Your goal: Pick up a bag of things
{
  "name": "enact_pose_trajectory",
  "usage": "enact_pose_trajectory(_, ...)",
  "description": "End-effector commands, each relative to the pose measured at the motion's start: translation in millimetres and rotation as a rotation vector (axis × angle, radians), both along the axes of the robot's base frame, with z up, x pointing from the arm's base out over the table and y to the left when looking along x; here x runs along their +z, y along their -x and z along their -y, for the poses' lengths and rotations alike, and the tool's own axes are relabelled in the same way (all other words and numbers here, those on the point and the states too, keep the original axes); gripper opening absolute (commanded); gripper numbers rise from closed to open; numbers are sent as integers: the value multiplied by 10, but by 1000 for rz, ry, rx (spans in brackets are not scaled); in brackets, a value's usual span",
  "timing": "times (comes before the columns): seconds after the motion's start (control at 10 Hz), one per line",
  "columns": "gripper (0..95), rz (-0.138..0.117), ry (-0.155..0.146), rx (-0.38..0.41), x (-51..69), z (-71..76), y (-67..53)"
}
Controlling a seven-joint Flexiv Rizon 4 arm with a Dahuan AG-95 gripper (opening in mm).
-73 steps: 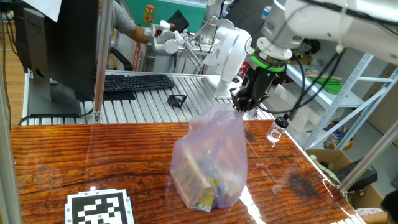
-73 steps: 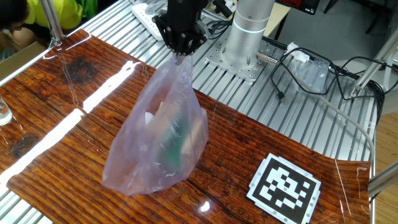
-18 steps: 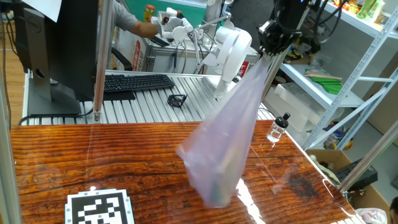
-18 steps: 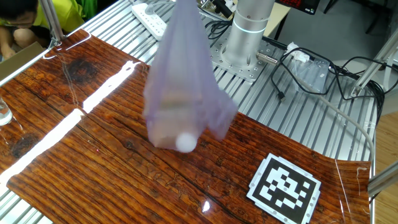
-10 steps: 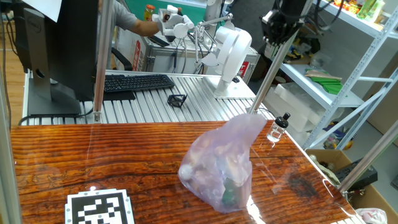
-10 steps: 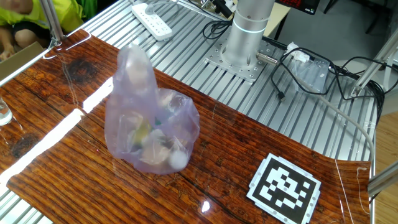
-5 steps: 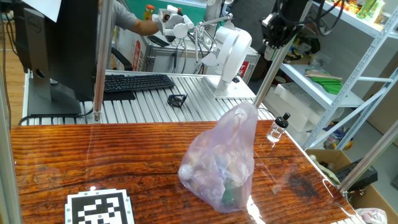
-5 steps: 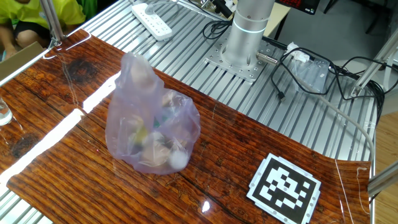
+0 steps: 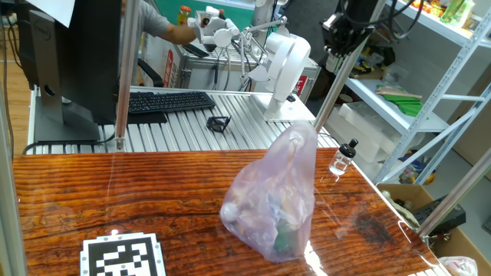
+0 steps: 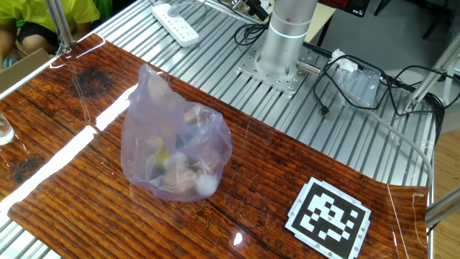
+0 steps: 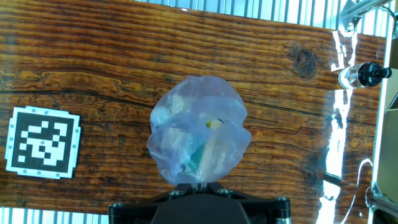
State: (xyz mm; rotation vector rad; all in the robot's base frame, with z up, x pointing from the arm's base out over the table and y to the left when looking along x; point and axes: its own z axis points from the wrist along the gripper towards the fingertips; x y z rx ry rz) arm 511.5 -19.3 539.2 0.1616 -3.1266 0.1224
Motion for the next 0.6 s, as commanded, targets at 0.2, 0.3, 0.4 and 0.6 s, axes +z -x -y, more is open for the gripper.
enact_pose_trajectory(0.2,0,8,0,-10,-33,4,3)
enact_pose_trajectory(0.3,0,5,-2,-4,-33,4,3)
enact_pose_trajectory(0.4,0,5,-3,-1,-34,5,3)
enact_pose_trajectory(0.6,0,5,-6,-1,-53,6,3)
